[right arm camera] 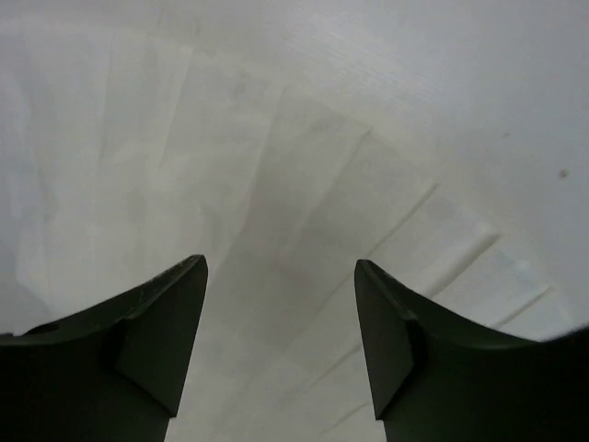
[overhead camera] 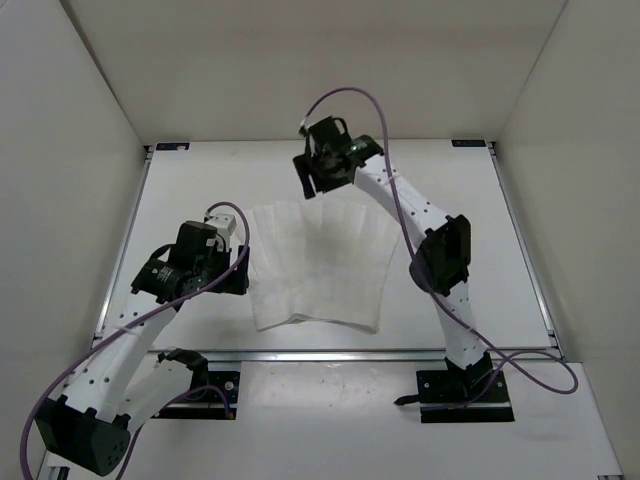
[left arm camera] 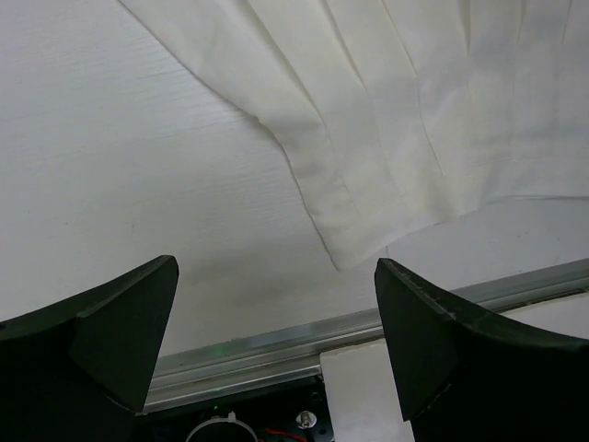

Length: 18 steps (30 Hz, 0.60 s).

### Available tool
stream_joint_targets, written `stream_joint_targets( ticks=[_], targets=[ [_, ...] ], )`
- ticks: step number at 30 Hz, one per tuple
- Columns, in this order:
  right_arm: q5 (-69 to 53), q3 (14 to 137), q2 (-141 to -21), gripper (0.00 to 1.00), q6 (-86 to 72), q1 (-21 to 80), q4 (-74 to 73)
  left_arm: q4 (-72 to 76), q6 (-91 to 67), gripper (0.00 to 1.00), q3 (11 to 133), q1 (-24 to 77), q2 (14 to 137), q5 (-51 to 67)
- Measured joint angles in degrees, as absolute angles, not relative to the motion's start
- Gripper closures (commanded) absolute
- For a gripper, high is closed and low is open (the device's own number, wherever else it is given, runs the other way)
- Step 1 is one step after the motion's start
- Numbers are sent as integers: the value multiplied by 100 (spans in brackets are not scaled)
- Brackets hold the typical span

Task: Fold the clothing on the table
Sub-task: Flatten the skirt out

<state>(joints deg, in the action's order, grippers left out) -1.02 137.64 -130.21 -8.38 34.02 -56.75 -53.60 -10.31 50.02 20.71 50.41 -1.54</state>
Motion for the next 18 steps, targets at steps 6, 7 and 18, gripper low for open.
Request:
stream_joint_targets(
  ticks=[6, 7, 18],
  targets=[
    [-445, 8825, -9848, 73, -1013, 3848, -3734, -5358, -1037, 1, 5002, 2056, 5170, -156],
    [-556, 7992, -9118, 75, -1090, 3667, -3435, -5358, -1041, 1, 5002, 2053, 5155, -156],
    [-808, 4440, -5865, 50, -1957, 2808, -2357, -5290, -1061, 22, 4993, 2150, 5236, -14]
  ],
)
